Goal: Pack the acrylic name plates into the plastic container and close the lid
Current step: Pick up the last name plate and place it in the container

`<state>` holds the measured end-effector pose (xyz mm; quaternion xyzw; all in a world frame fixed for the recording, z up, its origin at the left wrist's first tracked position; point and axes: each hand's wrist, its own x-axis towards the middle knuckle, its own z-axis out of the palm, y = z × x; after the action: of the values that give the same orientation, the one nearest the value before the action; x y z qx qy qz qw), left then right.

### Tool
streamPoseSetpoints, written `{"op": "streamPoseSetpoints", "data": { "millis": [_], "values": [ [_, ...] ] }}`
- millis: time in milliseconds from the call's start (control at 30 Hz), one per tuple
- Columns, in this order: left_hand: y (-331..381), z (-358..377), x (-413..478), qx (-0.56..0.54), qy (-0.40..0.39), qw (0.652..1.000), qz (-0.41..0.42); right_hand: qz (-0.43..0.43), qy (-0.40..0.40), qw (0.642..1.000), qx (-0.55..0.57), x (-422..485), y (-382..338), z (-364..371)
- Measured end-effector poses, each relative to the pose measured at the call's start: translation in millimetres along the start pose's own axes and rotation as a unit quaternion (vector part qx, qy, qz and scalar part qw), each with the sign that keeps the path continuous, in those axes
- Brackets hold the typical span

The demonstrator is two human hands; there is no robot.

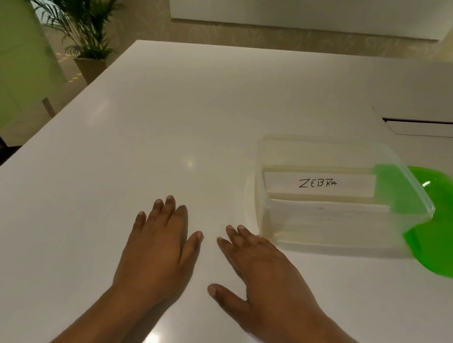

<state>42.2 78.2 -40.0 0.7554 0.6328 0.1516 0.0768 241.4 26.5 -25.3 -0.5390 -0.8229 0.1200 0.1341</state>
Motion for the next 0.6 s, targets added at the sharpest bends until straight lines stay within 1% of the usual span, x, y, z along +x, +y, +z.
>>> {"op": "streamPoseSetpoints", "data": {
  "millis": [133, 400, 500, 600],
  "values": [
    [-1.6, -1.3, -0.4, -0.009, 0.011, 1.0, -0.018, -0.011, 0.001, 1.0, 0.012, -0.5, 0.5, 2.7],
    [1.7, -3.0, -1.5, 0.015, 0.019, 0.999, -0.031, -0.03, 0.016, 0.999, 0.01, -2.5, 3.2, 9.0],
    [4.3, -4.4, -1.4, 0.032, 0.01, 0.999, -0.023, -0.025, 0.019, 0.999, 0.005, -2.0, 2.4, 8.0],
    [5.4, -1.9, -0.6, 0.073, -0.018, 0.997, -0.006, -0.026, 0.016, 1.0, 0.006, -2.6, 2.6, 6.0]
  ]
}}
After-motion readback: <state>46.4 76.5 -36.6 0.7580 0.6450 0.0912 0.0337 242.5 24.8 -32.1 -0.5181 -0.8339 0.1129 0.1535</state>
